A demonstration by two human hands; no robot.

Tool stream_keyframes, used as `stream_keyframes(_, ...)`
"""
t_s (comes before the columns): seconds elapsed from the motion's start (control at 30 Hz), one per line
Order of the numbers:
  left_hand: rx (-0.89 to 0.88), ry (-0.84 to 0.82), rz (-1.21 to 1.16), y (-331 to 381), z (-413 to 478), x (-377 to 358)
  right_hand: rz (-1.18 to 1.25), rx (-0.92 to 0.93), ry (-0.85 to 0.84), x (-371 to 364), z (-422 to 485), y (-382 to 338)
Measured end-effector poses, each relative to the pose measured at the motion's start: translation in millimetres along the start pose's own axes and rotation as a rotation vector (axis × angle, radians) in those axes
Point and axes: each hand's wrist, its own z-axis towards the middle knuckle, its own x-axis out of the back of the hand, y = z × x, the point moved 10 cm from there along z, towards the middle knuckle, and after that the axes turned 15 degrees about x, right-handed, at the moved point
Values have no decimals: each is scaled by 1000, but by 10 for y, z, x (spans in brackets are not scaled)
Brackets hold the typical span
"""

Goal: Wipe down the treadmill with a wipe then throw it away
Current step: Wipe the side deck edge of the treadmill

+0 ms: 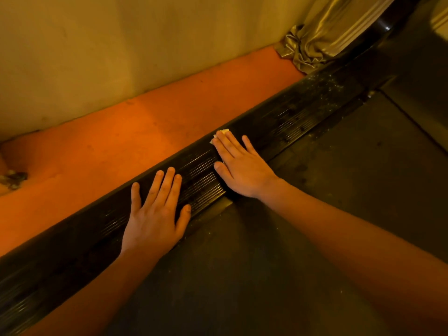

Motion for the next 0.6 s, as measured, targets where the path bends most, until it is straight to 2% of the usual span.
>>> stream_keyframes(0.17, 10, 1, 17, -11, 10, -3, 50, -18, 65, -52, -228, 14)
stream_keyframes(0.27, 2, 6, 25, -1, -11, -23, 71, -20, 29, -134, -405, 35)
stream_keyframes(0.6, 106, -46, -78, -135, 2, 1, 23, 8, 43, -58, -28, 52)
